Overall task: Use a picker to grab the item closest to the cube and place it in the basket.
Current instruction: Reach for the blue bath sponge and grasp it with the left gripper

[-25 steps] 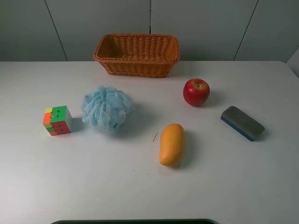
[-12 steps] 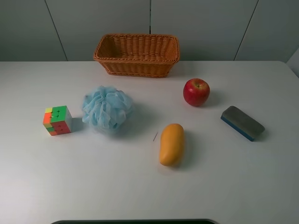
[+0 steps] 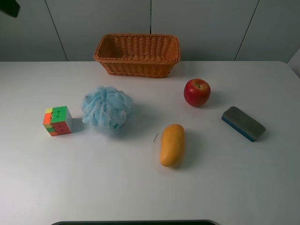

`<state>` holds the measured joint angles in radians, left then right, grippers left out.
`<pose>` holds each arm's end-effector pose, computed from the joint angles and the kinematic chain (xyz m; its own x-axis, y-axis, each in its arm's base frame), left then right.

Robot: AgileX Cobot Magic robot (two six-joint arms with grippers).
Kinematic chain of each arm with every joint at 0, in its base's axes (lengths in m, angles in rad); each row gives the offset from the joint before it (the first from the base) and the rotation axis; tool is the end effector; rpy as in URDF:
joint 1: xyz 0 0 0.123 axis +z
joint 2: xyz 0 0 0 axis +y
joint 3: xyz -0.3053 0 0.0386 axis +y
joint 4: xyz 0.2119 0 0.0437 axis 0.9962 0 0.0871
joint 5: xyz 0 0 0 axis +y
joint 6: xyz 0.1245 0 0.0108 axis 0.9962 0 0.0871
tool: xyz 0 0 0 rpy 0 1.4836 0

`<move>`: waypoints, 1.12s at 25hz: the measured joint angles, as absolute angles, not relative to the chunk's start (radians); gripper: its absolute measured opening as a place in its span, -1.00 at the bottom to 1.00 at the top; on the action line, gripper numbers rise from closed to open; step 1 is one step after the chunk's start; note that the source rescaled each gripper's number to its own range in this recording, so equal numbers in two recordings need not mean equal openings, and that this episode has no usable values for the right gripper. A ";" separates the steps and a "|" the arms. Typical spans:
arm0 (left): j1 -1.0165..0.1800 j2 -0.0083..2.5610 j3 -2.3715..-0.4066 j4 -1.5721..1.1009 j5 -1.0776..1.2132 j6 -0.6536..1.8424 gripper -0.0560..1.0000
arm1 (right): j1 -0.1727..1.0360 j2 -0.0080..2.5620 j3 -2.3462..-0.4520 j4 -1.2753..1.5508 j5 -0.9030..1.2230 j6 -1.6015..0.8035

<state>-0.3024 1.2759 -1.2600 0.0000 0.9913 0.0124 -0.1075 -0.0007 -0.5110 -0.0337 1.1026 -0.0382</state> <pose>0.2257 -0.0704 0.3672 -0.7558 0.2488 -0.6058 0.3072 0.9516 0.0075 -0.0328 -0.0002 0.2429 -0.4861 -0.0012 -0.8739 0.1076 0.9923 -0.0612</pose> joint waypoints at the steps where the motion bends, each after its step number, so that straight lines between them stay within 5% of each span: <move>1: -0.340 1.315 -1.277 0.000 0.986 0.010 0.96 | -0.108 -0.001 -0.511 -0.034 1.103 -0.038; 10: -0.542 1.654 -1.319 0.012 0.920 0.028 0.96 | -0.108 -0.001 -0.511 -0.034 1.103 -0.038; 28: -0.567 2.049 -1.327 0.013 0.780 0.093 0.96 | -0.108 -0.001 -0.511 -0.034 1.103 -0.038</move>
<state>-0.5668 2.0486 -1.3273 0.0131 0.7804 0.0926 -0.1075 -0.0007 -0.5110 -0.0337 1.1026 -0.0382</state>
